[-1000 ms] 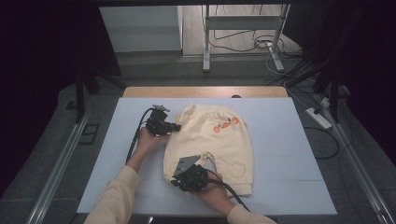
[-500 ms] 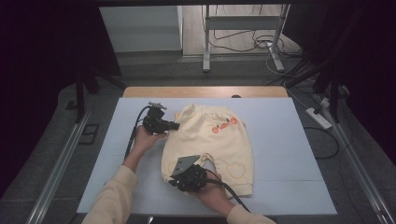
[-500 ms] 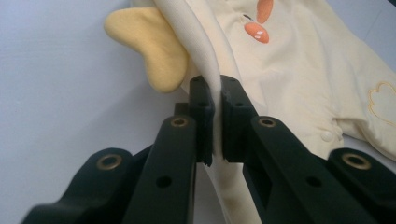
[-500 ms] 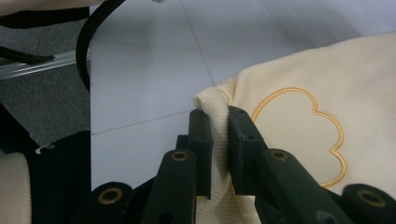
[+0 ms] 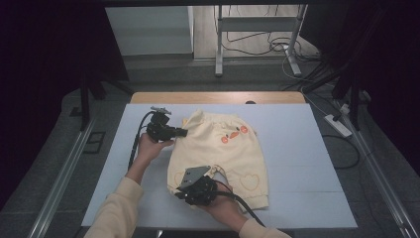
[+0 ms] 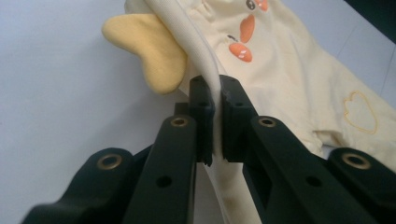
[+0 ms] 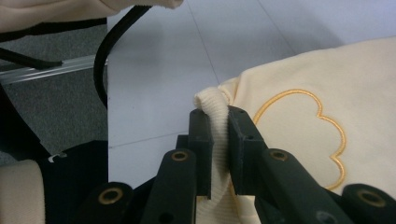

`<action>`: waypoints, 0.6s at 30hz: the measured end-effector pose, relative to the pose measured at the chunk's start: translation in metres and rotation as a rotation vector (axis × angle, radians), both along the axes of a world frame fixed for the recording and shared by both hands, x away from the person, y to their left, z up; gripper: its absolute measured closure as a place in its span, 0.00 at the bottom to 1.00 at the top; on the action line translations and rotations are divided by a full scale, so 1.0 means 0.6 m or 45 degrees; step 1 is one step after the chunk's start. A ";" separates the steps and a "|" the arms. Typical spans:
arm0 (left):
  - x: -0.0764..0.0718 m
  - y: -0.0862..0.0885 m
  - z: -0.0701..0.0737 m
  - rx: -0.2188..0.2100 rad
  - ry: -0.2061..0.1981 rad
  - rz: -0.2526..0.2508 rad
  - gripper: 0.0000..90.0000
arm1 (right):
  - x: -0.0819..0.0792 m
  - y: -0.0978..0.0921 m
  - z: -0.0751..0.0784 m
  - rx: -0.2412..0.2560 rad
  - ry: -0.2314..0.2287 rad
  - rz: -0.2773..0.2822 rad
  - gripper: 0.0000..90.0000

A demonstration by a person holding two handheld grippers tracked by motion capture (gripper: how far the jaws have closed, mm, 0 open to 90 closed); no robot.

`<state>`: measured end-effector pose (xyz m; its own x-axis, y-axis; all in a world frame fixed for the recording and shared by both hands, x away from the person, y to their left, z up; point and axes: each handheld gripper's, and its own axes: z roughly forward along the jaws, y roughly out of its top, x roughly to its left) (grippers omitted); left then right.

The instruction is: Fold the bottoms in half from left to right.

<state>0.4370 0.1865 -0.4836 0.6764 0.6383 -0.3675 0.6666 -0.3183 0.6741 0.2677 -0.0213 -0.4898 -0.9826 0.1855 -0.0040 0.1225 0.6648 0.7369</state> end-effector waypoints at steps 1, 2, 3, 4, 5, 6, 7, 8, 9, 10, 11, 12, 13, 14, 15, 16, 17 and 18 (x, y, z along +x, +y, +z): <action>0.000 0.000 -0.001 -0.003 0.004 0.001 0.94 | 0.000 0.000 -0.001 -0.009 0.000 0.000 0.89; 0.000 0.001 -0.002 -0.006 0.007 0.003 0.94 | 0.000 0.000 -0.003 -0.005 0.002 0.000 0.89; 0.001 0.001 -0.002 -0.008 0.009 0.001 0.94 | 0.001 0.001 -0.004 -0.005 0.004 0.000 0.89; 0.001 0.002 -0.002 -0.009 0.008 0.002 0.94 | 0.001 0.001 -0.005 -0.006 0.003 0.000 0.89; 0.001 0.002 -0.003 -0.011 0.009 0.004 0.94 | 0.001 0.001 -0.005 -0.006 0.005 0.000 0.89; 0.002 0.002 -0.004 -0.014 0.011 0.005 0.94 | 0.001 0.001 -0.006 -0.003 0.009 -0.003 0.89; 0.002 0.002 -0.004 -0.016 0.012 0.008 0.94 | 0.002 0.001 -0.006 -0.004 0.011 -0.001 0.89; 0.003 0.003 -0.005 -0.017 0.013 0.009 0.94 | 0.002 0.002 -0.006 -0.007 0.012 -0.002 0.89; 0.003 0.004 -0.004 -0.018 0.015 0.009 0.94 | 0.002 0.003 -0.007 -0.002 0.011 -0.002 0.89; 0.002 0.005 -0.001 -0.024 0.012 0.013 0.94 | 0.001 0.003 -0.007 -0.003 0.008 -0.001 0.89; 0.001 0.007 0.002 -0.035 0.005 0.016 0.94 | 0.000 0.004 -0.005 -0.001 0.004 0.000 0.89; 0.000 0.009 0.005 -0.043 0.000 0.015 0.94 | -0.002 0.005 -0.003 0.014 -0.003 0.004 0.89; -0.003 0.012 0.011 -0.055 -0.011 0.015 0.94 | -0.003 0.006 0.001 0.020 -0.006 0.011 0.89; -0.005 0.013 0.014 -0.067 -0.018 0.021 0.94 | -0.006 0.007 0.006 0.038 -0.017 0.019 0.89; -0.007 0.013 0.016 -0.079 -0.021 0.024 0.94 | -0.008 0.008 0.010 0.051 -0.020 0.023 0.89; -0.008 0.011 0.016 -0.080 -0.021 0.028 0.94 | -0.008 0.010 0.012 0.055 -0.025 0.028 0.89; -0.008 0.010 0.016 -0.075 -0.019 0.028 0.94 | -0.009 0.010 0.012 0.056 -0.026 0.029 0.89; -0.008 0.008 0.015 -0.074 -0.016 0.026 0.94 | -0.008 0.011 0.011 0.049 -0.024 0.029 0.89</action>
<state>0.4322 0.1914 -0.4745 0.6680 0.6302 -0.3958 0.6641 -0.2647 0.6993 0.2630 -0.0149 -0.4832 -0.9864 0.1636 -0.0159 0.0935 0.6385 0.7640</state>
